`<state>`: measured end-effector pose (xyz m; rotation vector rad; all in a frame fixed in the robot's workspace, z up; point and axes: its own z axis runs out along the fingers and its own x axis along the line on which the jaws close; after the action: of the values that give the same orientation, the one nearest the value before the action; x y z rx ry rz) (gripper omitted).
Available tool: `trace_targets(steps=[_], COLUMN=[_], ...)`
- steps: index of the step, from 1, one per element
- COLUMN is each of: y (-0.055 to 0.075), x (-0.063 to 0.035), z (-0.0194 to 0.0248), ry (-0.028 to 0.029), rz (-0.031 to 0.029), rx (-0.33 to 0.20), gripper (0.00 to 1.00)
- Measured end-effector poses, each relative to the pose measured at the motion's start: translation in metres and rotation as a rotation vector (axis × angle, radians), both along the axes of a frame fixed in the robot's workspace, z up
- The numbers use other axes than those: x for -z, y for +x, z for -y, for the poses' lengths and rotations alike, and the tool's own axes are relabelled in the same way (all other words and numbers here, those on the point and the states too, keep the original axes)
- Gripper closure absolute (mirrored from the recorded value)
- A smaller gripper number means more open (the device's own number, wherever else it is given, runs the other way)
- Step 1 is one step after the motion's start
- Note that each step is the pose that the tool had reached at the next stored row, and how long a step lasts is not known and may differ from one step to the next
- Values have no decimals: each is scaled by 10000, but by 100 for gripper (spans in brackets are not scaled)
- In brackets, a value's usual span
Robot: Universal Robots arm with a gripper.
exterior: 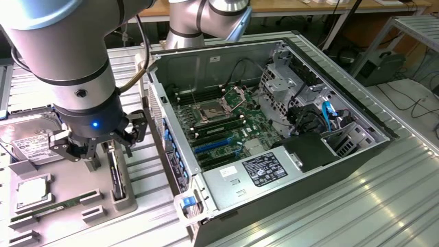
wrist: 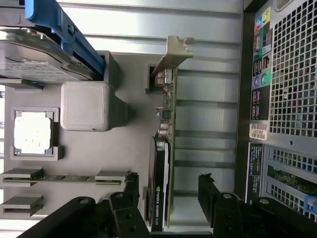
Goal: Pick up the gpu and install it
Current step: 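Pick up the gpu and move the gpu toward the slot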
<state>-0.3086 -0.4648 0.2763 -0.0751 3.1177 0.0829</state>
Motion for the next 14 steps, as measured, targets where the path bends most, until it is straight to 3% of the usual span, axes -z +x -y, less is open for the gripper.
trace_targets(steps=[5,9,14], y=[-3,-12,-18], x=[37,102,153], z=[-25,-27,-30], ry=[1,-39,-40], rz=[0,-5,-26], rx=[0,-1,-13], gripper=[40,40,40])
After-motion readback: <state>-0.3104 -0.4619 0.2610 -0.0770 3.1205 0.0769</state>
